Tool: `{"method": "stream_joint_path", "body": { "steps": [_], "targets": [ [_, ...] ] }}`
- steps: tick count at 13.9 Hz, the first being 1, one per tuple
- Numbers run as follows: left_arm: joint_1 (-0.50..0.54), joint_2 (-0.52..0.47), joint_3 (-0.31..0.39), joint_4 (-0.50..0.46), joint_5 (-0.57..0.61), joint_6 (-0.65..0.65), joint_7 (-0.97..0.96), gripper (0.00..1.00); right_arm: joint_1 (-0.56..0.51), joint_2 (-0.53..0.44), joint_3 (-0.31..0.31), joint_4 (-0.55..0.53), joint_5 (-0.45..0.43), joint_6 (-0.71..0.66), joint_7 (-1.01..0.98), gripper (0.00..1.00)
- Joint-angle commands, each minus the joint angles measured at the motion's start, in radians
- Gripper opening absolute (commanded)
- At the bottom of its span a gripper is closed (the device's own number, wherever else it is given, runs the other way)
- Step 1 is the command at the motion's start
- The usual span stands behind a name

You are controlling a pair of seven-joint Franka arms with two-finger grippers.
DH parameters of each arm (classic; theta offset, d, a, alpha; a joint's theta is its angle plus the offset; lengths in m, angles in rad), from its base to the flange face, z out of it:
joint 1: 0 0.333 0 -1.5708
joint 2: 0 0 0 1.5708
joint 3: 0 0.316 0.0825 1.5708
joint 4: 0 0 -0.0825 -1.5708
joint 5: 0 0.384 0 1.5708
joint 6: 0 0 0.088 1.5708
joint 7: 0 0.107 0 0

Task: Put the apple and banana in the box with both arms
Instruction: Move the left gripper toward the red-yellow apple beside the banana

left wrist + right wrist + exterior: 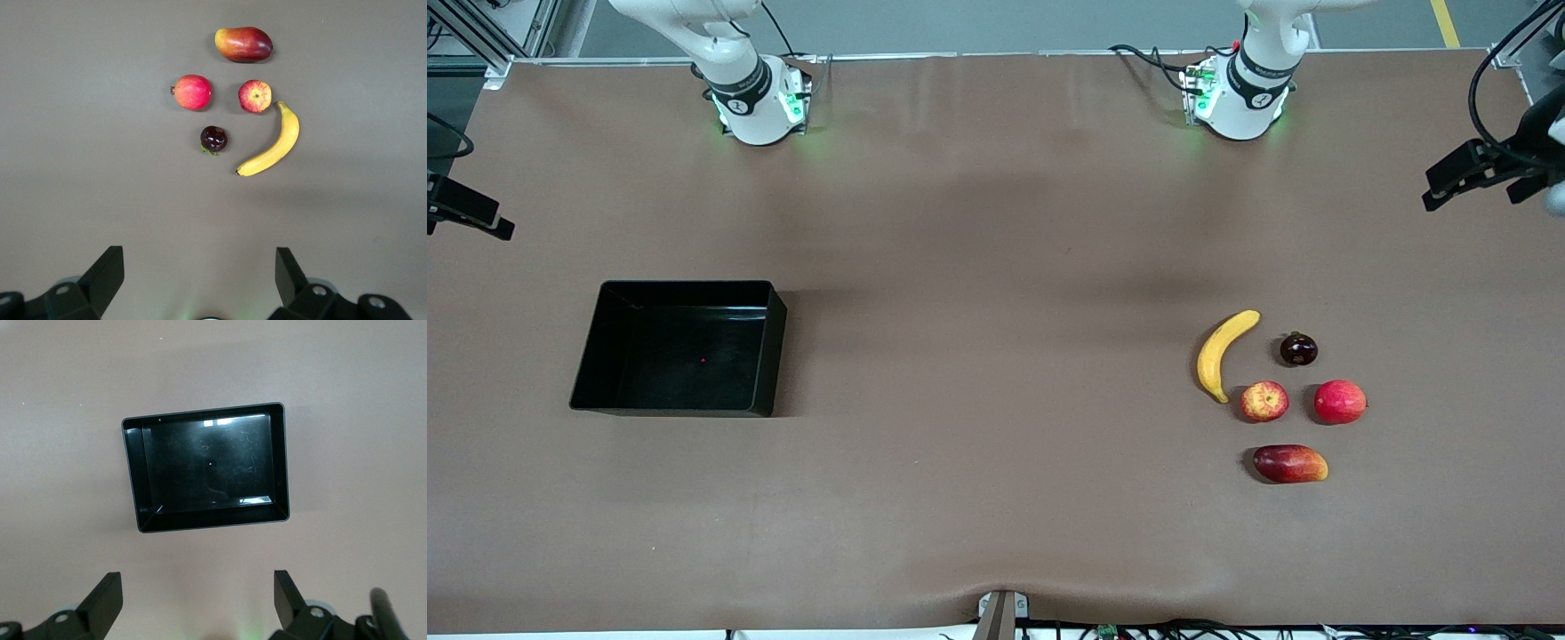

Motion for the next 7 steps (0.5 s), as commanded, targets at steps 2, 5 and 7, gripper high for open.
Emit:
{"method": "stream_joint_path", "body": {
  "steps": [2,5,7],
  "targets": [
    [0.035,0.102,-0.005,-0.073,-0.012,0.199,-0.006,1.00,-0.007,0.004,0.006,0.010,-0.008,-0.001,-0.007,1.00],
    [0.025,0.220,-0.014,-0.104,-0.013,0.379,-0.068,1.00,-0.011,0.010,0.006,0.012,-0.005,-0.001,-0.009,1.00],
    [0.009,0.306,-0.031,-0.102,-0.011,0.473,-0.078,1.00,-0.011,0.014,0.006,0.012,-0.012,0.000,-0.009,1.00]
  ]
}}
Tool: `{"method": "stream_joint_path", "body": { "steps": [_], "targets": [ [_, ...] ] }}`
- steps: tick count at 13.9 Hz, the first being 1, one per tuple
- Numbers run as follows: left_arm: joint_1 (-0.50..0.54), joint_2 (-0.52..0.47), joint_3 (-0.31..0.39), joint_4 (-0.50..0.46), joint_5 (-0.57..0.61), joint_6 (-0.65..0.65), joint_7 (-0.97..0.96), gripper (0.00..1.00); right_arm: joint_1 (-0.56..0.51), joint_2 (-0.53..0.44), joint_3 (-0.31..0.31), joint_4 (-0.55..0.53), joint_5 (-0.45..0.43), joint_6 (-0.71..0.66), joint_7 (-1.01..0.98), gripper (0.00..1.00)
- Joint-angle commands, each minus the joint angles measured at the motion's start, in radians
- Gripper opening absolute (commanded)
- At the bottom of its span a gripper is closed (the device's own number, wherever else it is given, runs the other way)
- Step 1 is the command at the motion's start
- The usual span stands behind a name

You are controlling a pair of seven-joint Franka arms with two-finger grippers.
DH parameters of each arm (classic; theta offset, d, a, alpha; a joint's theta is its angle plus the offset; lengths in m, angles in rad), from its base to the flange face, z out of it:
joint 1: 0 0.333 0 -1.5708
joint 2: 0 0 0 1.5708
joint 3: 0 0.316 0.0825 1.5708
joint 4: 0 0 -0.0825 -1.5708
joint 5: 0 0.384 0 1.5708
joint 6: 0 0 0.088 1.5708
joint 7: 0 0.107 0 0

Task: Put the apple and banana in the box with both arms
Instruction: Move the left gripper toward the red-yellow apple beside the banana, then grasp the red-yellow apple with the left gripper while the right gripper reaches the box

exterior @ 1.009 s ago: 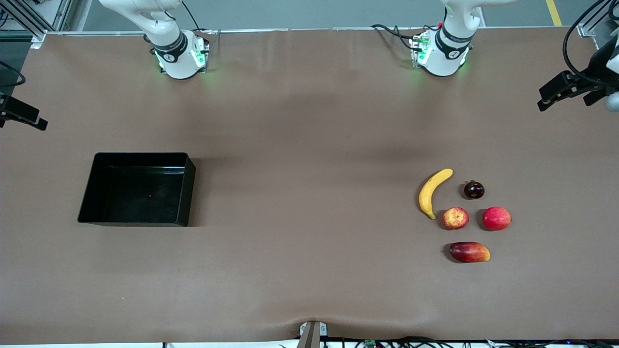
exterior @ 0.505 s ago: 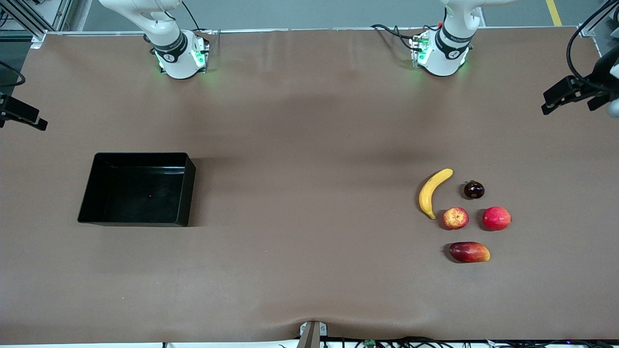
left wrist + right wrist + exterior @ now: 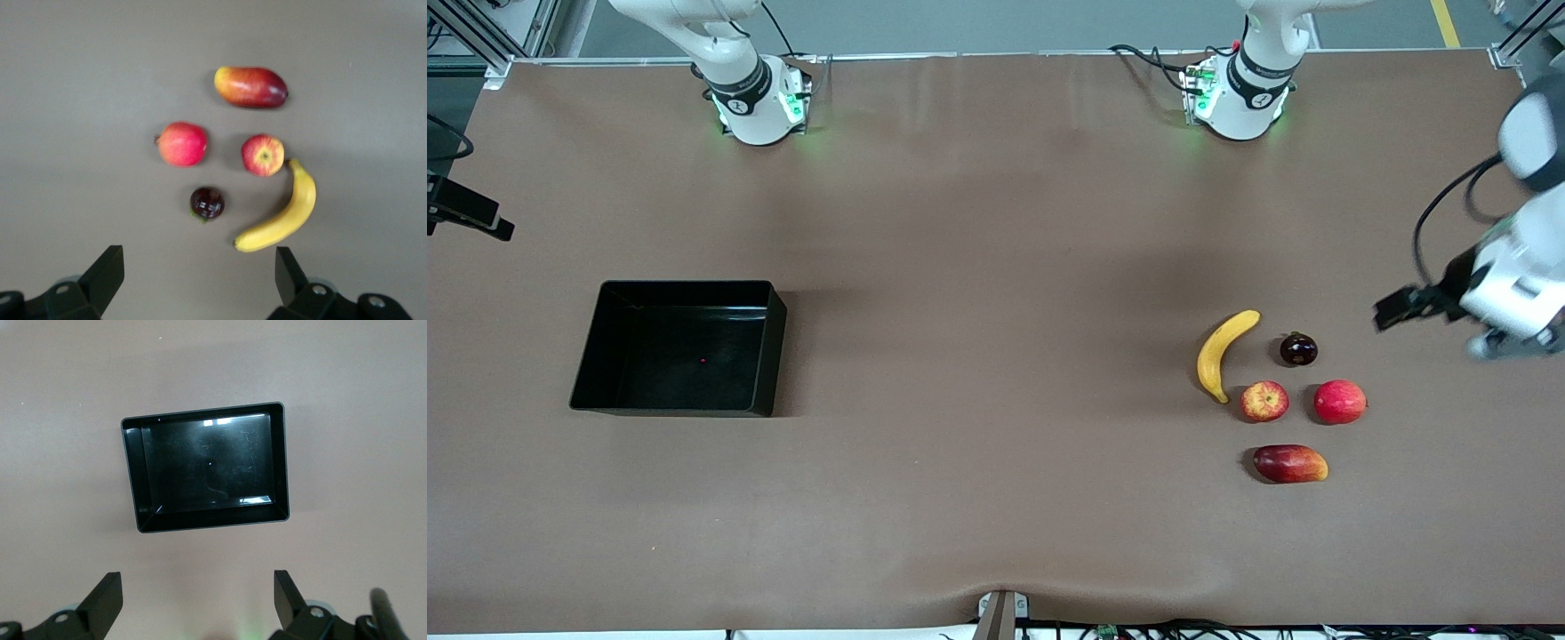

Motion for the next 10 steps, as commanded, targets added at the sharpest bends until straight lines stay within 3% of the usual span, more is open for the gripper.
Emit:
{"method": "stream_joint_path", "body": {
  "steps": [1,6,10],
  "targets": [
    [-0.021,0.098,-0.015,0.010,-0.010,0.105,-0.025,1.00,-0.011,0.028,0.004,0.012,-0.019,0.000,-0.009,1.00],
    [-0.035,0.233,-0.021,-0.047,-0.002,0.280,-0.019,1.00,-0.073,0.154,0.001,0.012,-0.025,0.038,-0.024,1.00],
    [-0.038,0.331,-0.029,-0.044,-0.010,0.363,-0.005,1.00,-0.123,0.272,0.003,-0.018,-0.019,0.050,-0.176,1.00]
  ]
}}
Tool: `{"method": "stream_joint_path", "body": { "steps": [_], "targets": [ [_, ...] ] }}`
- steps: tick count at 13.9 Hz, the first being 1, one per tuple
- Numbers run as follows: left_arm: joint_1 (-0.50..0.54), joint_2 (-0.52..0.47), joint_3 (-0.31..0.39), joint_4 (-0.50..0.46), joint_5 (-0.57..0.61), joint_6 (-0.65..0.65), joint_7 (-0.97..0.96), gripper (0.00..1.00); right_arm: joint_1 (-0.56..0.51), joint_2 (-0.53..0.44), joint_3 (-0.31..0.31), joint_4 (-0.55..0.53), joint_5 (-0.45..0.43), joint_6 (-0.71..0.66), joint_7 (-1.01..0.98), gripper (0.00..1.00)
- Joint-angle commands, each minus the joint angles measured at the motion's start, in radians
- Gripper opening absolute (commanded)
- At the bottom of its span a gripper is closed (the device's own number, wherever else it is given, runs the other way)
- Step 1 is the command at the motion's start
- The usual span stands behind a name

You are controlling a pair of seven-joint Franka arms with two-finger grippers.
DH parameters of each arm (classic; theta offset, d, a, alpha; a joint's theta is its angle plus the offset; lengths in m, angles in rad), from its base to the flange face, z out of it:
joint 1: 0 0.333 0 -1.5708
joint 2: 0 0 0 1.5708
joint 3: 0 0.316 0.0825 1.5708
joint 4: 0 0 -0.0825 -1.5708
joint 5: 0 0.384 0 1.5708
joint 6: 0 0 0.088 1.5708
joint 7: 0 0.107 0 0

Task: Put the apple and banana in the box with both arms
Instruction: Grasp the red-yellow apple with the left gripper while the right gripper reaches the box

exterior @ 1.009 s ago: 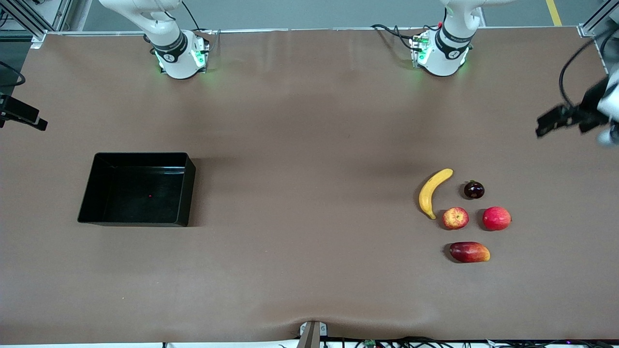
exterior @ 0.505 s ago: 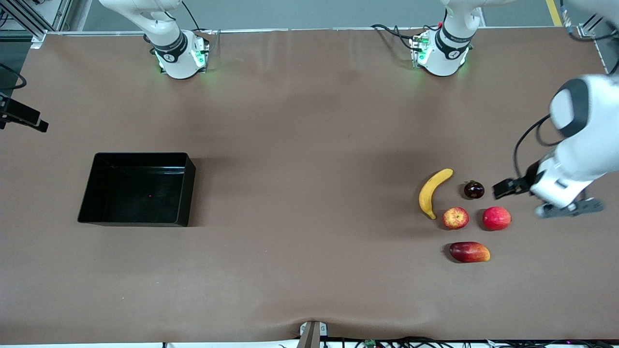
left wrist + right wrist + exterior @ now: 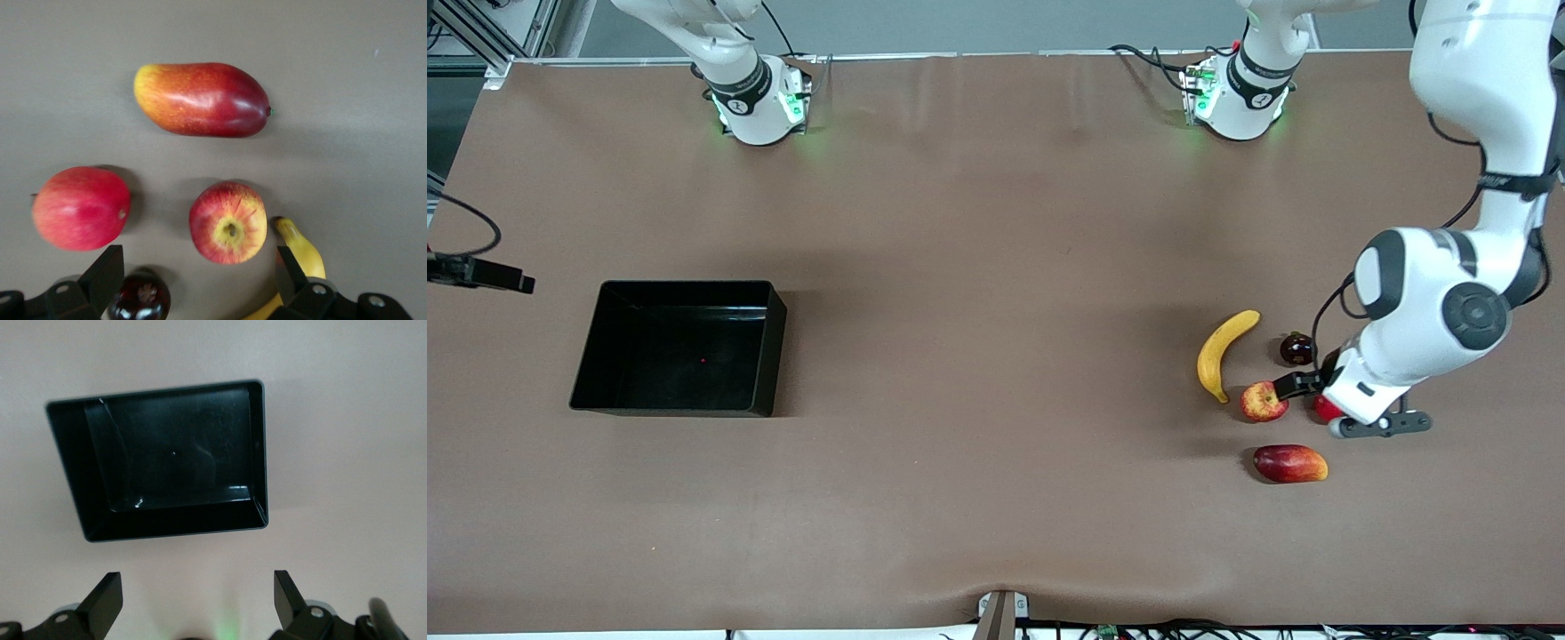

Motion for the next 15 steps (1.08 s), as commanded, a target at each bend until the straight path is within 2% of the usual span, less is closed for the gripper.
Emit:
{"method": "stream_joint_path", "body": {
  "steps": [1,7,11,13,14,15],
  "targets": [
    [-0.005,0.032,-0.018,0.004,-0.012,0.019,0.011,1.00,-0.052,0.082,0.010,-0.013,0.004,0.041,-0.063,1.00],
    [-0.002,0.094,-0.035,0.006,-0.009,0.021,0.016,1.00,-0.099,0.140,0.010,-0.222,0.006,0.357,-0.126,1.00],
    [0.000,0.110,-0.035,0.006,-0.001,0.026,0.016,1.00,-0.133,0.183,0.013,-0.301,0.007,0.494,-0.178,1.00],
    [0.004,0.133,-0.035,0.006,0.001,0.053,0.016,1.00,-0.136,0.189,0.013,-0.323,0.030,0.503,-0.187,1.00],
    [0.009,0.140,-0.033,0.006,0.004,0.064,0.016,1.00,-0.138,0.189,0.013,-0.343,0.039,0.517,-0.189,0.96],
    [0.010,0.149,-0.033,0.007,0.007,0.075,0.016,1.00,-0.148,0.189,0.013,-0.378,0.039,0.576,-0.205,0.82]
  ]
}}
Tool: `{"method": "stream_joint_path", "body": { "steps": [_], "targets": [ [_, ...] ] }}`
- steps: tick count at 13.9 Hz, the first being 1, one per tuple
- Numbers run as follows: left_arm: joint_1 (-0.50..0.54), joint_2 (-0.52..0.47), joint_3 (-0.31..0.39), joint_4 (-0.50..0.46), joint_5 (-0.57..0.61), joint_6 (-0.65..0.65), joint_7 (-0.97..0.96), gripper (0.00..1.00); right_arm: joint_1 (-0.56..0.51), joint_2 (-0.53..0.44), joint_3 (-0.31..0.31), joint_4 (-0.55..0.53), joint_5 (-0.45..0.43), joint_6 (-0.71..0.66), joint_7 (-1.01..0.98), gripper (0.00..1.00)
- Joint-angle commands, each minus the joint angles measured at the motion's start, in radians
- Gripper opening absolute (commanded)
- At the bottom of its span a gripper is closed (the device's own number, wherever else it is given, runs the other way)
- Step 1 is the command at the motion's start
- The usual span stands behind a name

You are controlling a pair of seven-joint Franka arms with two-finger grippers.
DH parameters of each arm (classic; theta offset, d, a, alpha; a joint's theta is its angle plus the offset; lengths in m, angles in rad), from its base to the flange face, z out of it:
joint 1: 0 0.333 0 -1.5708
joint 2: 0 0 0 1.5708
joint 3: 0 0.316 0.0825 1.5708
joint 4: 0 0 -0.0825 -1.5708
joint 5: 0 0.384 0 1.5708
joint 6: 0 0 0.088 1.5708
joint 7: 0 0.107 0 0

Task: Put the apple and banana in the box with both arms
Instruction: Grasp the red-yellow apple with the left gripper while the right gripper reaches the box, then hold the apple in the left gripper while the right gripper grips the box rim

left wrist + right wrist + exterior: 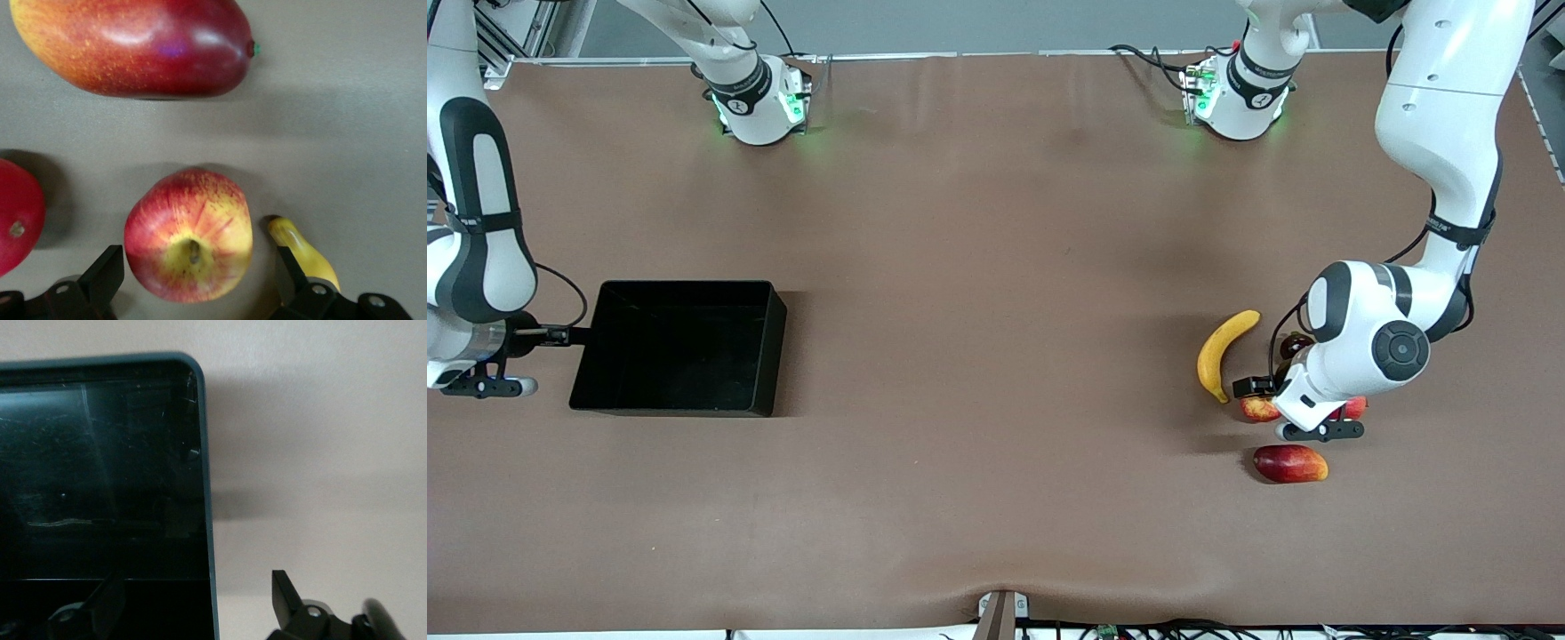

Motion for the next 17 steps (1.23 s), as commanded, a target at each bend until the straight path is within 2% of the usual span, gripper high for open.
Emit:
{"method": "stream_joint_path", "body": {
  "steps": [1,3,4,6,7,8,9,10,12,17],
  "targets": [
    [0.008,0.023,0.000,0.009,0.007,0.035,0.012,1.00,-0.032,-0.014,0.015,-0.078,0.023,0.094,-0.072,0.69],
    [0.010,0.025,0.000,0.016,0.007,0.035,0.013,1.00,-0.030,-0.014,0.015,-0.083,0.023,0.095,-0.081,0.30],
    [0.011,0.025,0.000,0.017,0.005,0.035,0.013,0.89,-0.030,-0.014,0.015,-0.084,0.023,0.100,-0.083,0.15],
    [0.010,0.026,0.000,0.020,0.005,0.035,0.013,0.60,-0.030,-0.014,0.015,-0.084,0.023,0.097,-0.083,0.00],
    [0.010,0.028,0.000,0.020,0.005,0.035,0.013,0.48,-0.030,-0.014,0.015,-0.084,0.025,0.092,-0.083,0.00],
    [0.008,0.028,0.000,0.022,0.005,0.035,0.013,0.33,-0.030,-0.014,0.015,-0.083,0.023,0.091,-0.087,0.00],
    [0.008,0.023,0.000,0.022,0.007,0.035,0.013,0.08,-0.025,-0.014,0.015,-0.080,0.025,0.083,-0.084,0.00],
    [0.011,0.017,0.000,0.022,0.005,0.034,0.015,0.00,-0.027,-0.016,0.015,-0.077,0.025,0.082,-0.081,0.00],
    [0.010,0.005,-0.002,0.025,0.005,0.028,0.012,0.00,-0.029,-0.016,0.017,-0.071,0.028,0.054,-0.081,0.00],
    [0.008,-0.083,-0.002,0.031,-0.009,-0.052,-0.008,0.00,-0.022,-0.017,0.017,0.075,0.101,-0.172,-0.078,0.00]
  ]
}}
